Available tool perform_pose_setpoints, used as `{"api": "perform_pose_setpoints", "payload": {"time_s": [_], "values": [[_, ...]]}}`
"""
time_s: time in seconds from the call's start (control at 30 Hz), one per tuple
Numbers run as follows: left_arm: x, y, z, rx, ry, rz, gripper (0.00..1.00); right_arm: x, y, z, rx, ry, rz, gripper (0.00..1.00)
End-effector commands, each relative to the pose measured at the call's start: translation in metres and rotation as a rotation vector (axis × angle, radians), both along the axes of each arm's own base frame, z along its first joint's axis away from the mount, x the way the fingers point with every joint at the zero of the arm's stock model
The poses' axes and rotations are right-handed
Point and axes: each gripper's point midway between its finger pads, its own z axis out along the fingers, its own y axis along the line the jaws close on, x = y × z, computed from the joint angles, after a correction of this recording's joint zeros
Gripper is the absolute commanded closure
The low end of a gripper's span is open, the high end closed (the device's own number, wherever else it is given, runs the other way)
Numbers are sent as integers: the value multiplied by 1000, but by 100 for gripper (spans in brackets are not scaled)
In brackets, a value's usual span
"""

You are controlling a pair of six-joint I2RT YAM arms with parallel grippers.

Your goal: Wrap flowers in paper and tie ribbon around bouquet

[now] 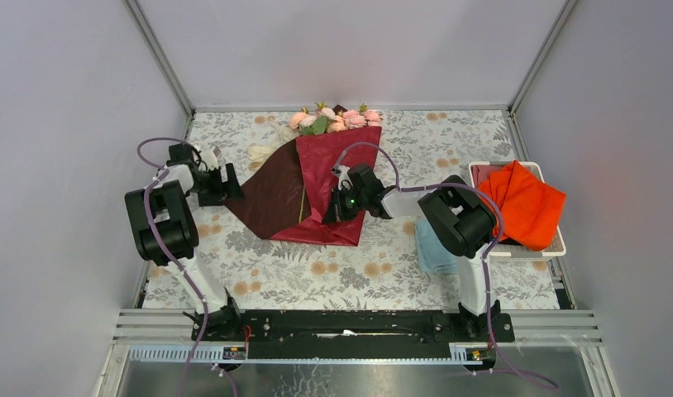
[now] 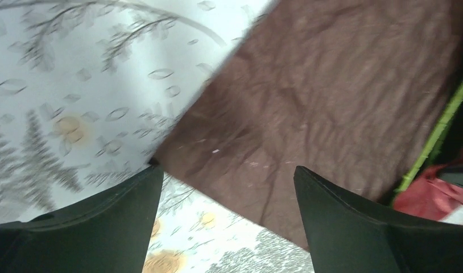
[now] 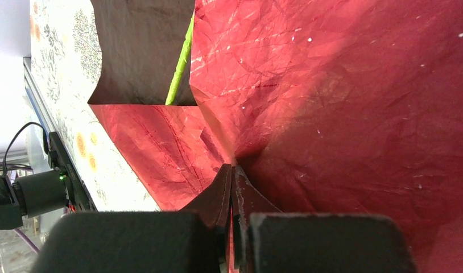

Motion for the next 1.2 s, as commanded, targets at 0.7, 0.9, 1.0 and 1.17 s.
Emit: {"api": "perform_pose_setpoints", "payload": {"time_s": [0.7, 0.9, 1.0, 1.17], "values": [[-21, -144, 81, -549, -84, -401, 100, -10, -20, -25, -109, 27, -18, 100], [-24, -195, 145, -589, -216, -611, 100, -13, -17, -31, -102, 68, -18, 100], [-30, -239, 161, -612, -212, -732, 100, -13, -17, -32, -95, 75, -25, 100], [-16, -291, 159, -637, -170, -814, 100, -13, -12, -24, -59, 78, -38, 100]]}}
